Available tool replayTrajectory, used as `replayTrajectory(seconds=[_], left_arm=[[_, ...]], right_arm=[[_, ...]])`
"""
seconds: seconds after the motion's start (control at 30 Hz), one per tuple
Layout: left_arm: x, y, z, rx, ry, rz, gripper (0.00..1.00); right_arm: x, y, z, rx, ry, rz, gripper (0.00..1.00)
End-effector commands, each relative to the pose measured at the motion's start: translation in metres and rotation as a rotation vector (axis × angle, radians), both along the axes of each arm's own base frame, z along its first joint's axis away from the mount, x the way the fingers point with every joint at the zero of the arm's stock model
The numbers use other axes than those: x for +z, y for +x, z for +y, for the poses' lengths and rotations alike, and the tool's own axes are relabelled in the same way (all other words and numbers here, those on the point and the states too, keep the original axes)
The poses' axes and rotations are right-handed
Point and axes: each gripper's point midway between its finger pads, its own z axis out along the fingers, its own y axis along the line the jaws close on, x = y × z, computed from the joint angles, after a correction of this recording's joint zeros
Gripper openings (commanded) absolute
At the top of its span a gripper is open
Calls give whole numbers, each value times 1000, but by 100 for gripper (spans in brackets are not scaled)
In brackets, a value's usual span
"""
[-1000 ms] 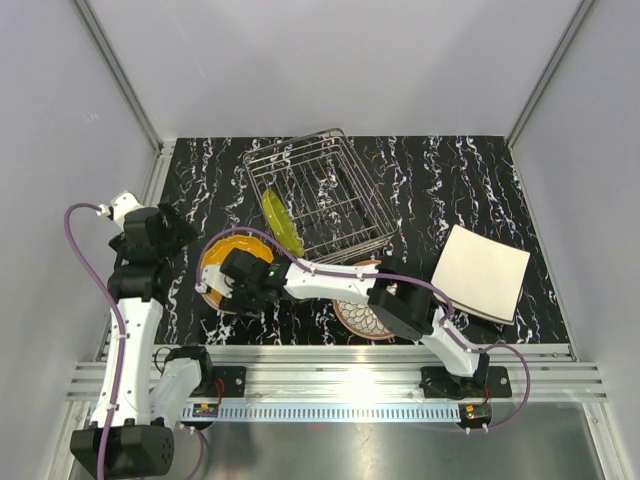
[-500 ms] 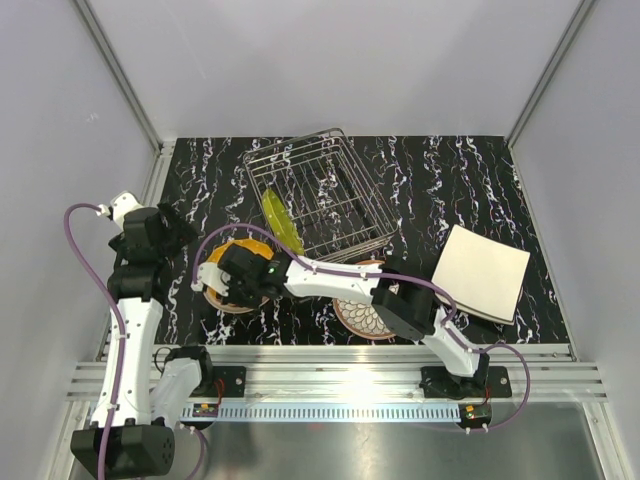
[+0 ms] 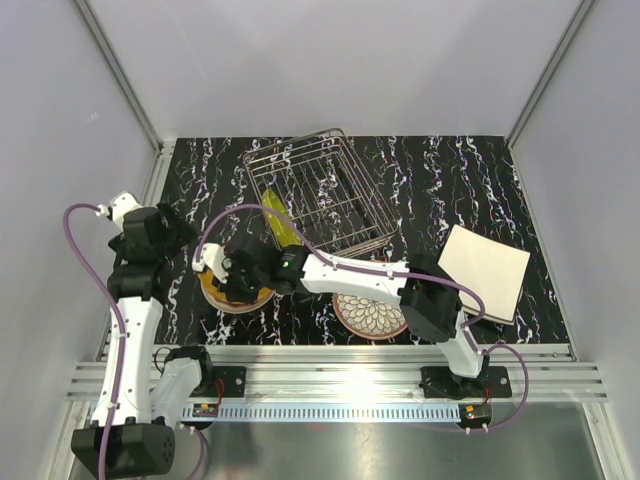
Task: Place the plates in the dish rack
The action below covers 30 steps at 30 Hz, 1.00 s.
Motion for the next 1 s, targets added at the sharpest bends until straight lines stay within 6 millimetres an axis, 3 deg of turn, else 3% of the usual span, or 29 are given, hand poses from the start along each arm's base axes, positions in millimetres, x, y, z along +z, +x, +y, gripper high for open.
replayTrajectory(seconds=[0.0, 0.33, 0.5, 0.63, 0.77, 0.87, 0.97], left_arm=[[2, 9, 2, 6, -7, -12, 99], [-34, 27, -35, -114, -239, 147, 99], [-53, 12, -33, -49, -341, 234, 99], [-75, 1, -56, -100, -535, 241, 99], [-87, 3, -84, -173, -724, 206, 99], [-88, 9, -95, -200, -798, 163, 97], [-78, 15, -101, -223, -835, 107, 89]], right_arm=[[95, -2, 23, -28, 305, 37, 0], [121, 7, 21, -112, 453, 54, 0], [128, 15, 14, -137, 485, 45, 0], [132, 18, 8, -143, 501, 39, 0], [140, 17, 5, -135, 517, 40, 0], [142, 15, 5, -129, 522, 46, 0], [141, 15, 5, -130, 528, 50, 0]])
